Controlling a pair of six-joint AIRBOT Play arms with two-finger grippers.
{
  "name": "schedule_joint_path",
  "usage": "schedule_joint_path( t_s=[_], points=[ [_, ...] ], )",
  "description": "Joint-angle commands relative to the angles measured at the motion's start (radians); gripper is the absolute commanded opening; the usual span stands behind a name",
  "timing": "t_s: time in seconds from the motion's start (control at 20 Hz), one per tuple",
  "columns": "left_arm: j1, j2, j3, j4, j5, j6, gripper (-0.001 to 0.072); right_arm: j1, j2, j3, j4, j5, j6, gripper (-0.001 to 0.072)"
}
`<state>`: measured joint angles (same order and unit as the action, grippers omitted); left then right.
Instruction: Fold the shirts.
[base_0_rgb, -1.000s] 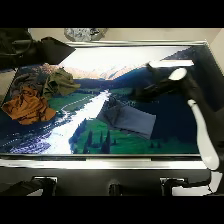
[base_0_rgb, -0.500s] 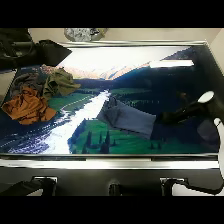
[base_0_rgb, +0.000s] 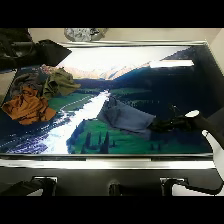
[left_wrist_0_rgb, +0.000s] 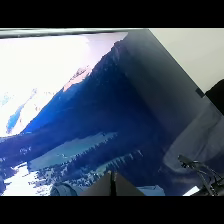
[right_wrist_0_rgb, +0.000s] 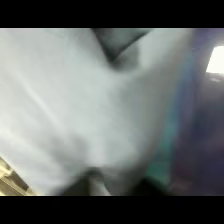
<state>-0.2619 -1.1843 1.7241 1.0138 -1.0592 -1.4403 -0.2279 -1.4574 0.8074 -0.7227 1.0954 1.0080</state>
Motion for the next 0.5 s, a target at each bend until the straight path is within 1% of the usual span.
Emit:
schedule_joint_path(
  t_s=[0.0,0.15,0.3,0.45],
  points=[
    [0.001,0.001,0.000,0.000,0.000,-0.004,0.0022,0.055,-0.004,0.035,0.103,-0.089,-0.076,0.0037],
    [0.001,-0.003,0.000,0.001,0.001,-0.003,0.0022,0.035,0.001,0.266,0.095,0.068,-0.079,0.0036],
    [0.001,-0.013,0.000,0.000,0.001,-0.004,0.0022,-0.003,0.001,0.559,-0.008,0.180,0.014,0.0037],
    [0.001,-0.014,0.000,0.001,0.001,-0.003,0.0022,-0.116,-0.002,0.756,-0.091,0.211,0.087,0.0037]
  ],
)
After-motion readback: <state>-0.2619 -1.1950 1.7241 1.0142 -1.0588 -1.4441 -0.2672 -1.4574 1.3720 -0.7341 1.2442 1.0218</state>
